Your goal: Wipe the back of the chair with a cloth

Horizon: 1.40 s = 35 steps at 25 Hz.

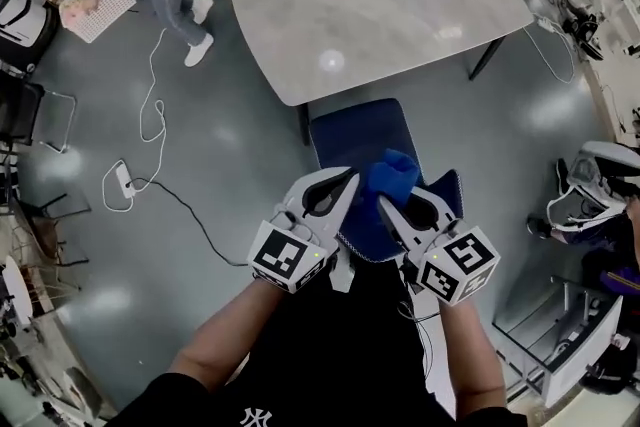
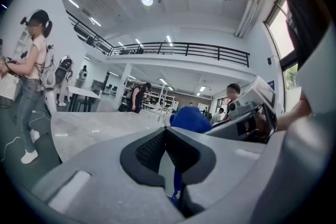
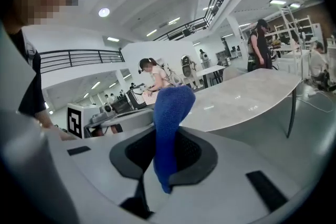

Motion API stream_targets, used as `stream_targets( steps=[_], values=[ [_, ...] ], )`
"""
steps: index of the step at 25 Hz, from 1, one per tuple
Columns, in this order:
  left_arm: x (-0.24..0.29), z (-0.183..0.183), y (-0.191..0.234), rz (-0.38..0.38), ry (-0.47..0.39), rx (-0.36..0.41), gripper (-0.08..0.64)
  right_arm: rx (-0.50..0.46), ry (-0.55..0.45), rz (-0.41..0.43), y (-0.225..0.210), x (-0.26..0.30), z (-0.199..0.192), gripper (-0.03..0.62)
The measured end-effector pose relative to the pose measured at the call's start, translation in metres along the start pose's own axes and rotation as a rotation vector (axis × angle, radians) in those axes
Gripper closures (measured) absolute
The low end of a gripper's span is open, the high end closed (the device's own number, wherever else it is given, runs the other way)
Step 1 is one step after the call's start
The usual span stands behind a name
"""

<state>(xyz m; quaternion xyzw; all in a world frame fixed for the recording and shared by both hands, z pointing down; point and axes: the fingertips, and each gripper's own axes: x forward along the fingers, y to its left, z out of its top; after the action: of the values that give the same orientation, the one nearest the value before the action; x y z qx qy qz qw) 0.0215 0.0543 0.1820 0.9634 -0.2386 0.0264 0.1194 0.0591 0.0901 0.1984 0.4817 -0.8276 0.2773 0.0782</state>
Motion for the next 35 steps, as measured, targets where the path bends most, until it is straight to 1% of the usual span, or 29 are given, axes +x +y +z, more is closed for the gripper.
stream_targets(
  steps=[3,6,10,13,15,18,21,24,28,32,34,35],
  values=[
    [0.019,-0.021,0.017,-0.002,0.022,-0.016,0.552,-0.082,0.114,0.046,-0.033,0.021,-0.019,0.509],
    [0.037,-0.041,0.027,0.042,0.054,-0.051,0.552,-0.146,0.234,0.095,-0.069,0.029,-0.043,0.509],
    [0.068,-0.076,0.033,0.072,0.060,-0.095,0.552,-0.226,0.333,0.158,-0.122,0.044,-0.075,0.509],
    [0.089,-0.099,0.049,0.102,0.071,-0.118,0.552,-0.325,0.406,0.181,-0.165,0.067,-0.096,0.509],
    [0.100,-0.110,0.057,0.131,0.085,-0.121,0.552,-0.377,0.491,0.202,-0.194,0.080,-0.118,0.509],
    [0.108,-0.124,0.062,0.175,0.107,-0.132,0.552,-0.421,0.660,0.254,-0.232,0.092,-0.166,0.509],
    [0.109,-0.148,0.071,0.196,0.130,-0.146,0.552,-0.429,0.815,0.277,-0.265,0.108,-0.216,0.509],
    [0.112,-0.183,0.079,0.196,0.166,-0.149,0.552,-0.409,0.975,0.275,-0.299,0.122,-0.274,0.509],
    [0.105,-0.220,0.087,0.207,0.175,-0.183,0.552,-0.381,1.160,0.264,-0.331,0.127,-0.343,0.509],
    [0.102,-0.250,0.096,0.207,0.182,-0.201,0.552,-0.343,1.295,0.231,-0.354,0.130,-0.389,0.509],
    [0.100,-0.259,0.101,0.210,0.180,-0.211,0.552,-0.355,1.366,0.191,-0.370,0.128,-0.406,0.509],
    [0.099,-0.263,0.104,0.214,0.182,-0.215,0.552,-0.376,1.402,0.166,-0.379,0.127,-0.413,0.509]
  ],
)
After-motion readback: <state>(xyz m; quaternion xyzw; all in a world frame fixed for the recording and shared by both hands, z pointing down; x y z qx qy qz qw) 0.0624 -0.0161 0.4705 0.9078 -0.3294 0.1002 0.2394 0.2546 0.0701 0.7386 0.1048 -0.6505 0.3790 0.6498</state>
